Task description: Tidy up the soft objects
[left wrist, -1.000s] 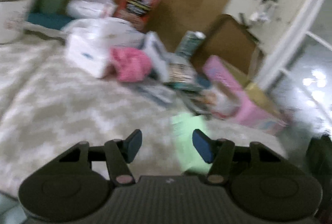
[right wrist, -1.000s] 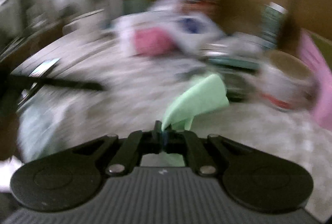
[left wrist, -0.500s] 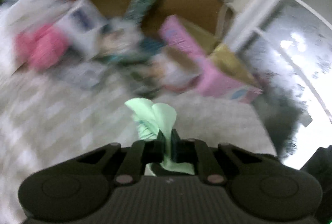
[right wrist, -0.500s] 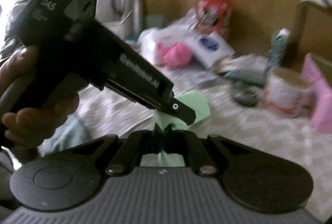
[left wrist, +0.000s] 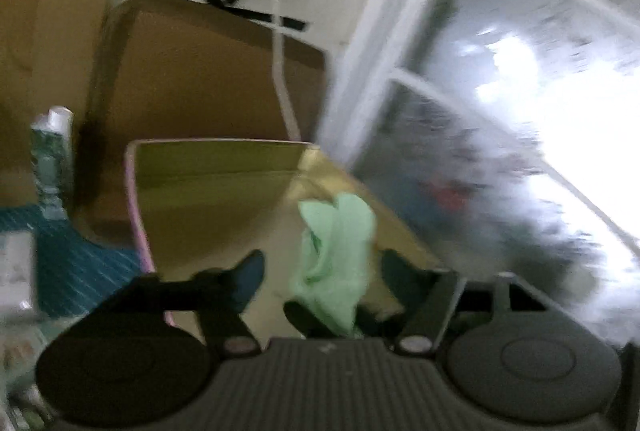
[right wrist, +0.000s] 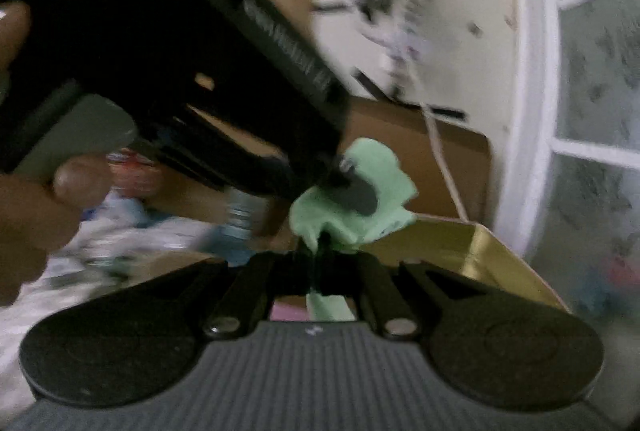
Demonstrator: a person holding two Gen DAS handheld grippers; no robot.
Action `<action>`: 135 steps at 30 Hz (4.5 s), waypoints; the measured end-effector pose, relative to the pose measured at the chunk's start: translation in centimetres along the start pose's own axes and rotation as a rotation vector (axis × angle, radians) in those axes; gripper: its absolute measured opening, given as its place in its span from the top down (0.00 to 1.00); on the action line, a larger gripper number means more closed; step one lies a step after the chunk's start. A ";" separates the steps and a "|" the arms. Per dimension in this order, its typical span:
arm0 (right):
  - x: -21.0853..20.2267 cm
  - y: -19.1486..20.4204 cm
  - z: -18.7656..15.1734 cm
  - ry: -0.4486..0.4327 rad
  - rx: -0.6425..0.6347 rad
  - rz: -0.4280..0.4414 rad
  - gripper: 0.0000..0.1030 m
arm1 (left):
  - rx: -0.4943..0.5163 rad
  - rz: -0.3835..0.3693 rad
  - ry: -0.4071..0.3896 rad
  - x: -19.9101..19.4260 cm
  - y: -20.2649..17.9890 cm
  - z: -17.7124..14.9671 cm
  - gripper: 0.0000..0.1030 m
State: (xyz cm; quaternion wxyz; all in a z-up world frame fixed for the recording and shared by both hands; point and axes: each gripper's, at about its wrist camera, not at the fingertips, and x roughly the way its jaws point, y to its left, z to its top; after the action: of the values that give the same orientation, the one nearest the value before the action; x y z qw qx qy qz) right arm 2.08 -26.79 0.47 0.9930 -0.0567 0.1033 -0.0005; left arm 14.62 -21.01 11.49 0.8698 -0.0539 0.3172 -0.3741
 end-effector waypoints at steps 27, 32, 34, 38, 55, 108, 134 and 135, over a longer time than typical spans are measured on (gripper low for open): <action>4.4 20.6 3.5 0.063 -0.215 0.496 0.58 | -0.319 0.417 -0.257 -24.4 21.5 -19.1 0.38; 8.0 25.0 2.5 0.108 -0.375 0.433 0.57 | -0.339 0.377 -0.297 -24.8 21.8 -19.6 0.38; 8.2 25.6 1.8 0.111 -0.409 0.417 0.58 | -0.351 0.369 -0.309 -24.8 22.0 -19.6 0.38; 7.1 25.0 1.6 0.082 -0.406 0.389 0.82 | -0.378 0.360 -0.348 -25.4 22.1 -20.0 0.36; -4.5 5.9 -3.5 0.350 0.227 0.521 0.50 | -0.408 0.177 -0.255 -23.0 19.0 -19.3 0.30; -1.6 1.0 -1.7 0.014 0.246 0.322 0.48 | -0.061 0.274 -0.083 -17.6 13.2 -16.8 0.22; 8.5 21.5 1.4 0.296 -0.230 0.673 0.30 | -0.374 0.279 -0.323 -23.9 20.7 -20.3 0.22; 8.5 21.4 1.5 0.297 -0.216 0.675 0.32 | -0.381 0.276 -0.323 -24.0 20.9 -20.3 0.22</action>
State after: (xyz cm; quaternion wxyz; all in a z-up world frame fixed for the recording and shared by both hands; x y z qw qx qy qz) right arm 10.47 -5.44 -2.25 0.9000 -0.1230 0.2582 0.3290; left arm 3.02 13.21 0.74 0.9260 -0.2316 0.2433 -0.1722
